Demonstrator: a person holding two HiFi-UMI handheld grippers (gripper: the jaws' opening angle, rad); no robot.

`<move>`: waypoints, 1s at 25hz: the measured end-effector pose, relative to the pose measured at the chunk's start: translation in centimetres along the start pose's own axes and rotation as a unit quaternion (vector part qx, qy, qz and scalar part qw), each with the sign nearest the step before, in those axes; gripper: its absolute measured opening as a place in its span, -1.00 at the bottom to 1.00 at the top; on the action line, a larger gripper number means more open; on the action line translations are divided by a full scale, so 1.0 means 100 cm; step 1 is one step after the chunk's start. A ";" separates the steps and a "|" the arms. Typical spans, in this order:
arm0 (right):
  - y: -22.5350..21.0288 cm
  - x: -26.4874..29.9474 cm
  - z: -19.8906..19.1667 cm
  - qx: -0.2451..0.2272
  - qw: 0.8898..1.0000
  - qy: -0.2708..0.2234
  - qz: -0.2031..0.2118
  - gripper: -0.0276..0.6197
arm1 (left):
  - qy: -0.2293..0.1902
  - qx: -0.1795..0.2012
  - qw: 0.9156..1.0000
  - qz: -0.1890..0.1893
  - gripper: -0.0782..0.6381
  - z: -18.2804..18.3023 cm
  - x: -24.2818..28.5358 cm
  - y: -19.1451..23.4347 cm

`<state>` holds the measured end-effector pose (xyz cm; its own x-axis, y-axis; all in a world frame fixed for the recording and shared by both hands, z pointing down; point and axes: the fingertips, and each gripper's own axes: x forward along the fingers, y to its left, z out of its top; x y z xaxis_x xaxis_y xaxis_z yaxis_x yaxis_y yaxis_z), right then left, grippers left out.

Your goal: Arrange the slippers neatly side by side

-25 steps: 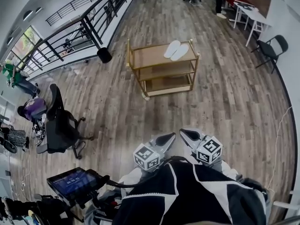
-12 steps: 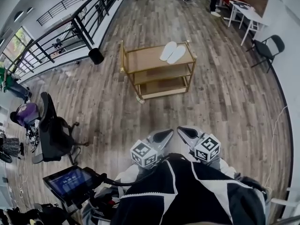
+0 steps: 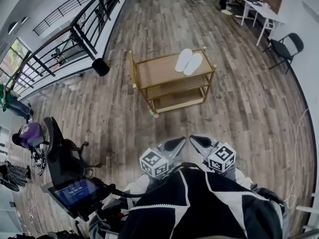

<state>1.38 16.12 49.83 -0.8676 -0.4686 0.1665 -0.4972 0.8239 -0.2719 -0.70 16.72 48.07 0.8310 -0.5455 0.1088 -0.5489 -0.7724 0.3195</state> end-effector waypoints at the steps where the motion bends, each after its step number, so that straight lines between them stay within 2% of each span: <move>1: -0.003 0.008 0.001 0.000 1.000 -0.001 -0.003 -0.90 | 0.001 0.000 1.000 -0.003 -0.74 0.001 -0.001 0.008; 7: -0.016 0.043 0.008 0.001 1.000 -0.005 -0.019 -0.90 | 0.001 0.000 1.000 -0.005 -0.74 0.007 -0.003 0.053; 15: -0.041 0.063 0.017 -0.003 1.000 -0.001 -0.029 -0.90 | 0.001 -0.010 1.000 -0.018 -0.74 0.008 0.010 0.082; 20: -0.068 0.080 0.022 0.001 1.000 0.000 -0.010 -0.90 | 0.004 -0.013 1.000 -0.005 -0.74 0.015 0.030 0.107; 25: -0.117 0.100 0.037 -0.001 1.000 -0.004 0.014 -0.90 | 0.005 -0.012 1.000 0.019 -0.74 0.027 0.062 0.140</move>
<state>-1.53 0.58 51.13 -0.8812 -0.4482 0.1507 -0.4728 0.8370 -0.2754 -3.51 1.65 50.69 0.8100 -0.5715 0.1313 -0.5787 -0.7428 0.3367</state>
